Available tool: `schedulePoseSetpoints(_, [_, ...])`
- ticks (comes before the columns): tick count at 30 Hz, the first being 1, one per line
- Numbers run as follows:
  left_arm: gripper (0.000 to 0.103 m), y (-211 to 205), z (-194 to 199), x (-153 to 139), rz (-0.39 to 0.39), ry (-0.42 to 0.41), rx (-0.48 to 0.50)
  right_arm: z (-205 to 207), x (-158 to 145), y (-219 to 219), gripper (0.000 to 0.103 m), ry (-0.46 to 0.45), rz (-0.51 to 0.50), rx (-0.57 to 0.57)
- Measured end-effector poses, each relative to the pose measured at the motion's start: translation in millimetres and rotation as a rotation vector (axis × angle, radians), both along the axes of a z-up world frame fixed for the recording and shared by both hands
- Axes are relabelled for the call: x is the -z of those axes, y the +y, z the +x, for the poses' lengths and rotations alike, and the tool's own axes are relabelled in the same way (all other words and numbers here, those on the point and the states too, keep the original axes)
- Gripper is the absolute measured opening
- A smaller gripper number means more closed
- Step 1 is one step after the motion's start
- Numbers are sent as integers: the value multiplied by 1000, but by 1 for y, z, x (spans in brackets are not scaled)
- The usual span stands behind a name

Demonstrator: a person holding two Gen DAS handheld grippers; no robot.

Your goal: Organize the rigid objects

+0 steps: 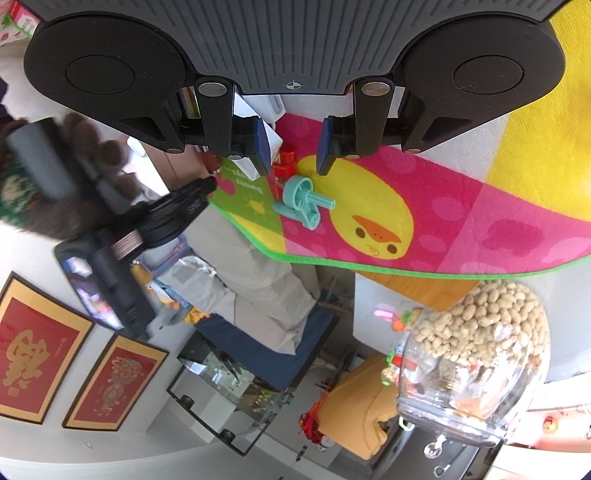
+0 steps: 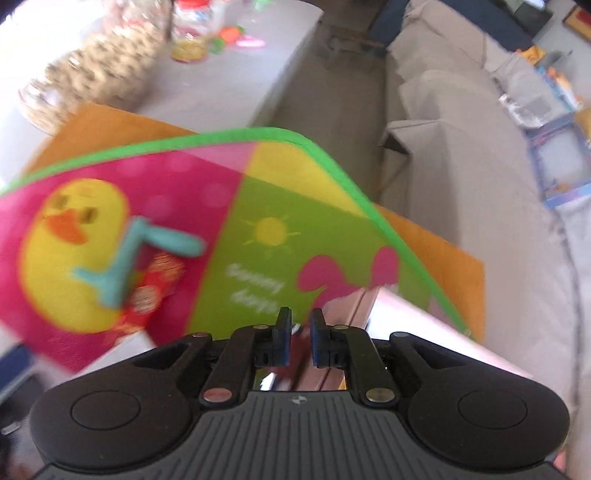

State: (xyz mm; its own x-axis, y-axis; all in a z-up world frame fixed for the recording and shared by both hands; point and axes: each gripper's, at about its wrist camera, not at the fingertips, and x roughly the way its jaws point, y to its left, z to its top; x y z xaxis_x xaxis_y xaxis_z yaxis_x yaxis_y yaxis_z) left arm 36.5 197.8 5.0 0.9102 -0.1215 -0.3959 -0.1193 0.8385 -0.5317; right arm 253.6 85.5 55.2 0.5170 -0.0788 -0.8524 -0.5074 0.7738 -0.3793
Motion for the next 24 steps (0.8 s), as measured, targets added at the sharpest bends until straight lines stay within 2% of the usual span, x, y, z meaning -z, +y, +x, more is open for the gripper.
schedulePoseSetpoints(2, [30, 1, 0, 0, -10, 2, 8, -2, 8, 7, 7, -11, -45, -17])
schedulePoseSetpoints(8, [30, 0, -1, 0, -14, -3, 18, -19, 10, 6, 7, 64, -68, -50])
schedulePoseSetpoints(14, [30, -3, 1, 1, -12, 14, 45, -85, -9, -22, 7, 181, 14, -141])
schedulePoseSetpoints(18, [30, -14, 2, 0, 16, 31, 88, -132, -23, -47, 6, 252, 127, -190])
schedulePoseSetpoints(21, [30, -27, -4, -1, 34, 61, 129, -165, -24, -64, 6, 262, 196, -225])
schedulePoseSetpoints(24, [30, -41, -17, -3, 39, 75, 170, -190, -20, -81, 7, 231, 236, -237])
